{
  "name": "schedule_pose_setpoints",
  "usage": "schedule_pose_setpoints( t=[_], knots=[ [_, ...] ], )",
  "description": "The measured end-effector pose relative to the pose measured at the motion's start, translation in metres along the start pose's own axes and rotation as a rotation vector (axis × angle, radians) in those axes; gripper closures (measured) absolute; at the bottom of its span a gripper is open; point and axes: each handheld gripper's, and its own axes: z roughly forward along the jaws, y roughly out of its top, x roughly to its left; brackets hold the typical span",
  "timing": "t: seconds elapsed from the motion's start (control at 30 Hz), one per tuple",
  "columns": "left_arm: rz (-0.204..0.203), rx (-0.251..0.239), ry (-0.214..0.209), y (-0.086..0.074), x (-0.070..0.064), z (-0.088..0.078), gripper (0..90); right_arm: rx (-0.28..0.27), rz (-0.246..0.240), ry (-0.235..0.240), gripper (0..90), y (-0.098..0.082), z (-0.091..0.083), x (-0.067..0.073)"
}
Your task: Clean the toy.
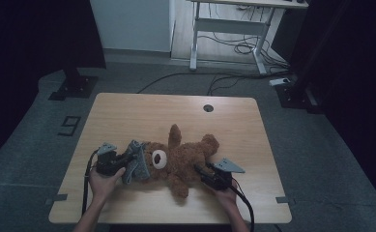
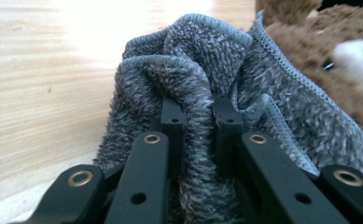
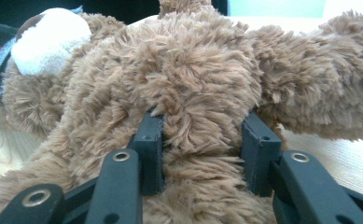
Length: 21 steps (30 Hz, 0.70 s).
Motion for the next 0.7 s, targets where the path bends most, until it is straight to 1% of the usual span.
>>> schedule_pose_setpoints(
  t=[0.07,0.17,0.2,0.23,0.27,0.33,0.37,0.4,0.43,0.47,0.5,0.53,0.57,0.6,0.67,0.7],
  knots=[
    [0.000,0.000,0.001,0.000,0.000,0.000,78.7,0.000,0.000,0.000,57.8,0.000,0.000,0.000],
    [-0.003,-0.011,-0.003,0.003,-0.001,-0.003,78.7,0.000,0.002,0.000,57.9,0.000,0.000,0.000],
    [0.001,-0.031,-0.011,0.008,-0.004,-0.006,78.7,-0.002,0.004,0.001,57.9,0.000,0.000,-0.001],
    [0.001,-0.031,-0.011,0.008,-0.004,-0.006,78.8,-0.002,0.004,0.001,57.9,0.000,0.000,-0.001],
    [0.005,-0.048,-0.018,0.012,-0.007,-0.008,78.8,-0.002,0.008,0.001,57.9,-0.001,0.000,-0.001],
    [0.017,-0.066,-0.033,0.020,-0.014,-0.010,78.8,-0.003,0.007,0.001,58.0,-0.001,0.000,-0.001],
    [0.029,-0.076,-0.039,0.024,-0.019,-0.011,78.8,-0.003,0.007,0.001,58.0,-0.001,0.000,-0.001],
    [0.056,-0.090,-0.055,0.034,-0.030,-0.011,78.8,-0.004,0.003,-0.004,58.1,-0.001,0.000,-0.001],
    [0.068,-0.096,-0.064,0.039,-0.037,-0.011,78.8,-0.005,0.002,-0.006,58.3,-0.001,0.000,0.000],
    [0.078,-0.099,-0.074,0.045,-0.044,-0.009,78.7,-0.005,-0.001,-0.010,58.5,-0.001,0.000,0.000],
    [0.078,-0.099,-0.074,0.045,-0.044,-0.009,78.7,-0.005,-0.001,-0.010,58.5,-0.001,0.000,0.000],
    [0.089,-0.113,-0.106,0.057,-0.059,-0.004,78.7,-0.005,-0.008,-0.014,58.8,-0.001,0.000,0.001],
    [0.089,-0.113,-0.106,0.057,-0.059,-0.004,78.7,-0.005,-0.010,-0.017,58.8,-0.001,0.000,0.001],
    [0.100,-0.118,-0.119,0.062,-0.069,-0.001,78.7,-0.005,-0.010,-0.017,58.8,-0.001,0.000,0.001],
    [0.136,-0.107,-0.139,0.073,-0.089,0.011,78.7,-0.006,-0.014,-0.020,58.8,-0.001,0.001,0.002],
    [0.159,-0.092,-0.148,0.078,-0.101,0.020,78.7,-0.006,-0.013,-0.020,58.8,-0.001,0.000,0.002]
  ],
)
